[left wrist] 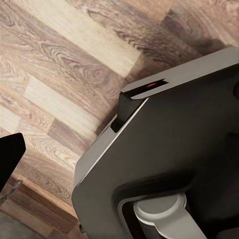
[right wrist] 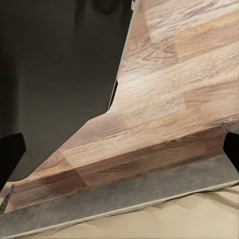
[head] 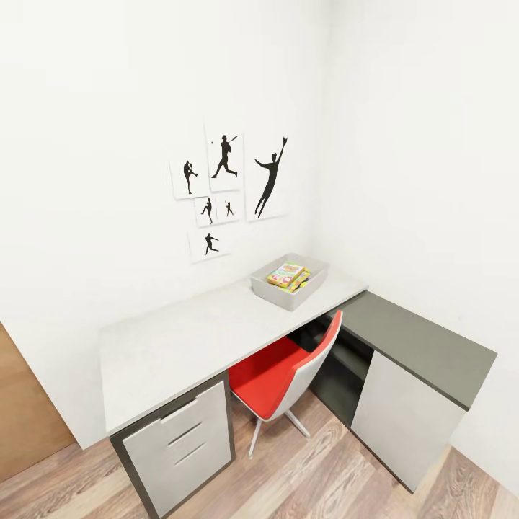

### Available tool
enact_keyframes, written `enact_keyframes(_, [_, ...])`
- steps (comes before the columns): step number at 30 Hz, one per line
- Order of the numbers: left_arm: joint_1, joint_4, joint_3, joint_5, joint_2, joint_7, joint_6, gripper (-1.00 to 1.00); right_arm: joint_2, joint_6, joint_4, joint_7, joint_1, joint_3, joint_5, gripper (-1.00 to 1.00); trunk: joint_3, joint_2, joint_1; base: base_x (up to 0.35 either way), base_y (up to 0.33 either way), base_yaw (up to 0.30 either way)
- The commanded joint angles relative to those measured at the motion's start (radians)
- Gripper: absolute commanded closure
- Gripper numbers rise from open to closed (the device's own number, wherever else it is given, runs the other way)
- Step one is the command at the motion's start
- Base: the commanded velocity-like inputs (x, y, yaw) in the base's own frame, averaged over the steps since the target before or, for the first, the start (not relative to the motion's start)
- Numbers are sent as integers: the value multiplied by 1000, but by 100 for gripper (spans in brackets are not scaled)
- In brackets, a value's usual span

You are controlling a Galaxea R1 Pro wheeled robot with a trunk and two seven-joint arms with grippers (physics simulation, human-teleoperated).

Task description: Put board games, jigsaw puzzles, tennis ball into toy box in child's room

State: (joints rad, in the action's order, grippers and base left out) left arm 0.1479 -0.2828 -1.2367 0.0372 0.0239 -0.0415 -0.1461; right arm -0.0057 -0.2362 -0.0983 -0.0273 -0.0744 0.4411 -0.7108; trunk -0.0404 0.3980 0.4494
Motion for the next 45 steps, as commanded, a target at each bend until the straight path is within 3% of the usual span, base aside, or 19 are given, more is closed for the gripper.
enact_keyframes(1, [-1, -3, -7, 4, -1, -4, -7, -100, 1, -2, -2, -3, 0, 8, -10, -100, -2, 2, 1, 0, 0, 0])
enact_keyframes(45, [-2, -3, -7, 6, -1, -3, -7, -100, 1, 8, -1, -2, 1, 5, -8, -100, -2, 2, 1, 0, 0, 0])
